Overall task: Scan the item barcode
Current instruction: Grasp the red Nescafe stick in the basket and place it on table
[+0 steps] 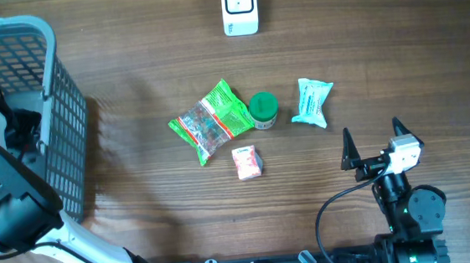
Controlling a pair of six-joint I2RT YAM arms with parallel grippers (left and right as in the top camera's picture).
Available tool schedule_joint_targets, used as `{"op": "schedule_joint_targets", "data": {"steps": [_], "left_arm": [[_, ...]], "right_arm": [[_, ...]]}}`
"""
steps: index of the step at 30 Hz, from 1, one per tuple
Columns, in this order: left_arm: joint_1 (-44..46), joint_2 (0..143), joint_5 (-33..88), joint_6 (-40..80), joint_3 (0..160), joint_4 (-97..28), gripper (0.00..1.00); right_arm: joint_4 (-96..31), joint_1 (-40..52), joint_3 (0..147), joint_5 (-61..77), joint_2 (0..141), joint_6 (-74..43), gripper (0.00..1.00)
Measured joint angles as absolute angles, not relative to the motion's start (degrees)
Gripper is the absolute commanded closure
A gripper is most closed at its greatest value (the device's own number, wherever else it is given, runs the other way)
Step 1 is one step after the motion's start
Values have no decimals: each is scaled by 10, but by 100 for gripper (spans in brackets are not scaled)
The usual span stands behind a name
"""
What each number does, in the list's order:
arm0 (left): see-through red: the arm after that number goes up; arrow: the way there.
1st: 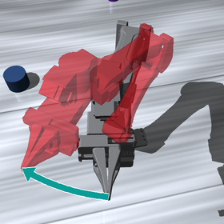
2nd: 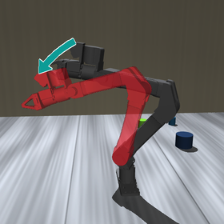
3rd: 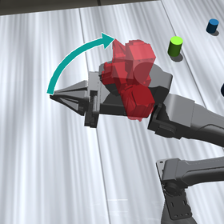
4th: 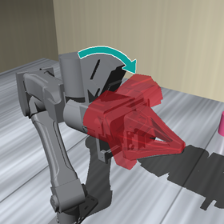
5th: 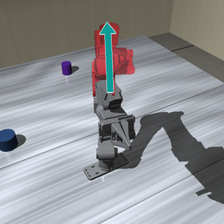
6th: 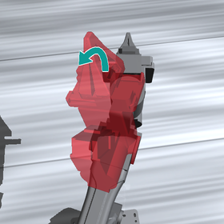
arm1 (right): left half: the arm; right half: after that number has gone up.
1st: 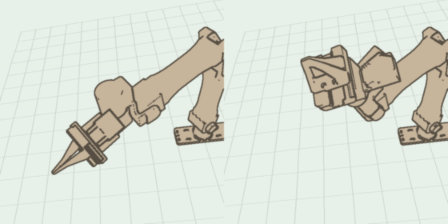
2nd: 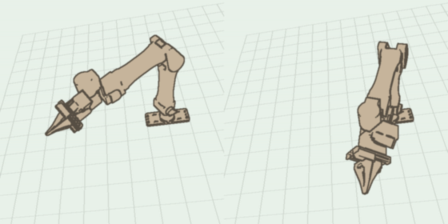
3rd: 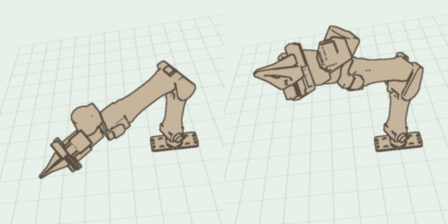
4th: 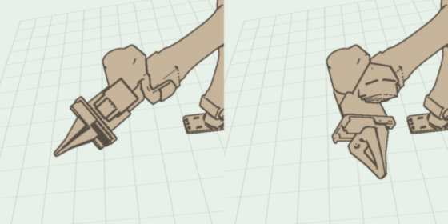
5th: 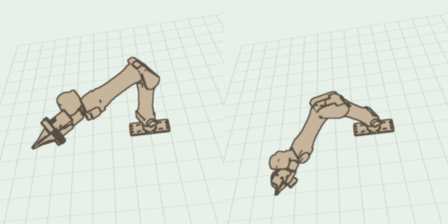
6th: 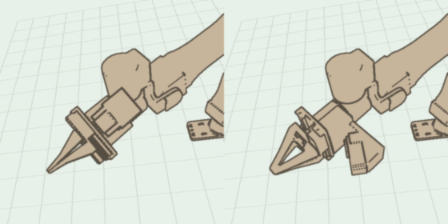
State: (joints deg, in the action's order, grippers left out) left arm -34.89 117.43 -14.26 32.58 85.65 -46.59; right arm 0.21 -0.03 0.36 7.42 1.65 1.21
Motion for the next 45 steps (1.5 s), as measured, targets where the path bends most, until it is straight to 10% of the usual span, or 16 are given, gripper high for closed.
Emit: {"op": "schedule_joint_targets", "data": {"steps": [1,3,7,8,9,10,27,28,29,30,31,37,45], "left_arm": [[-349,1174,-147,324,855,-465,68],[-350,1174,-151,322,854,-464,96],[-355,1174,-160,320,849,-458,96],[-356,1174,-160,320,848,-457,94],[-356,1174,-160,320,848,-458,61],[-356,1174,-161,320,849,-461,0],[-365,1183,-165,294,873,-488,0],[-365,1190,-164,294,880,-486,11],[-365,1197,-163,294,886,-486,60],[-365,1204,-162,293,896,-489,87],[-365,1208,-160,296,901,-493,96],[-364,1214,-177,289,907,-511,84],[-365,1140,-163,277,902,-531,96]], "right_arm": [[2,0,4,74,17,12,0],[2,0,4,74,17,12,0],[2,0,4,74,17,12,0],[2,0,4,74,17,12,0],[2,0,4,74,17,12,0],[2,0,4,74,17,12,0],[2,0,4,74,17,12,0],[2,0,4,74,17,12,0],[2,0,4,74,17,12,0],[2,0,4,74,17,12,0],[2,0,4,74,17,12,0],[2,0,4,74,17,12,0],[2,0,4,74,17,12,0]]}}
